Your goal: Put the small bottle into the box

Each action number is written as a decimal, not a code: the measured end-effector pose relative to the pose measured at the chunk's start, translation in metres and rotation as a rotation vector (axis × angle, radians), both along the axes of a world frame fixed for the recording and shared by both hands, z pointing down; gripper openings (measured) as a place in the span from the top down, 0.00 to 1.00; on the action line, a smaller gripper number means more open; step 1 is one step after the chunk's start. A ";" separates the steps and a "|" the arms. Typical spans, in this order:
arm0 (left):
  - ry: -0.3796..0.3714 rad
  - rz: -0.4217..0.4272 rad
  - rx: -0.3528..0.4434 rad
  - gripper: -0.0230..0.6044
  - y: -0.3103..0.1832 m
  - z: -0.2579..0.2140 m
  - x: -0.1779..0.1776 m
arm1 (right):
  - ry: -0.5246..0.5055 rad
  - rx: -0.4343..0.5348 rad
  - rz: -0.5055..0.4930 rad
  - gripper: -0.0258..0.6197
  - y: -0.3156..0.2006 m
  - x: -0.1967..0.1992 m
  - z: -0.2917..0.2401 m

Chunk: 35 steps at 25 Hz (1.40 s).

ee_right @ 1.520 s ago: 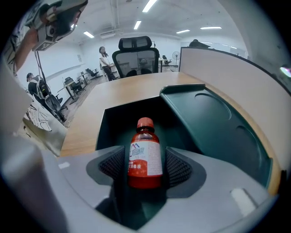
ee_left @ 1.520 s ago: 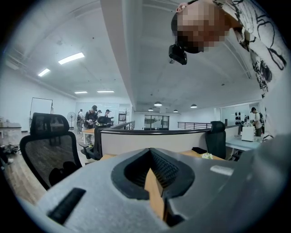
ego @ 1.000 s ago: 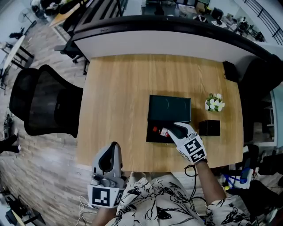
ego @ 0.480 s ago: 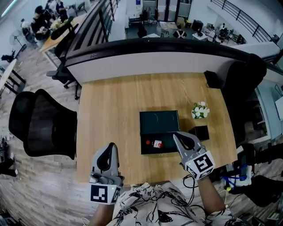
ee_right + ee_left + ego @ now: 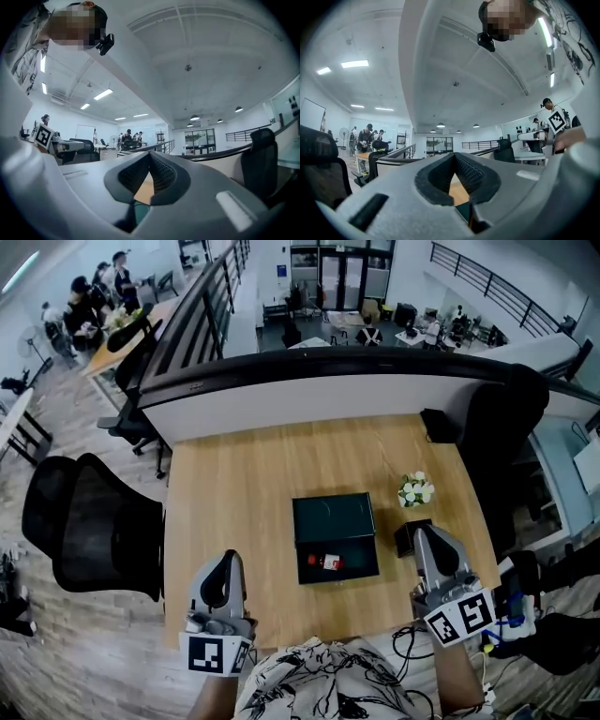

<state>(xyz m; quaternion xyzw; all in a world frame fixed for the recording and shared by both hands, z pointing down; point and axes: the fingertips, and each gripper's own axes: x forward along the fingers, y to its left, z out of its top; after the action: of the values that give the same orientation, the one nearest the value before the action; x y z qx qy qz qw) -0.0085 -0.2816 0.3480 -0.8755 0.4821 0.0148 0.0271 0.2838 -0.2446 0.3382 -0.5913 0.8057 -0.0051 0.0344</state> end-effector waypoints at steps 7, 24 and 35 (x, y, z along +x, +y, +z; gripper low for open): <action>-0.062 -0.042 0.053 0.96 0.002 -0.008 -0.017 | 0.041 0.102 0.170 0.95 0.032 0.051 -0.024; -0.050 -0.130 0.040 0.96 0.010 -0.001 -0.053 | 0.055 0.108 0.258 0.95 0.056 0.077 -0.010; -0.053 -0.112 0.047 0.96 0.009 -0.004 -0.041 | 0.068 0.116 0.231 0.95 0.052 0.069 -0.012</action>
<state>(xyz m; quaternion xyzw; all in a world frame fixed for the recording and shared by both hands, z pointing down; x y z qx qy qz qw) -0.0500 -0.2730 0.3441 -0.8464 0.5289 0.0017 0.0613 0.3524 -0.1929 0.3263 -0.6771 0.7318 0.0656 0.0418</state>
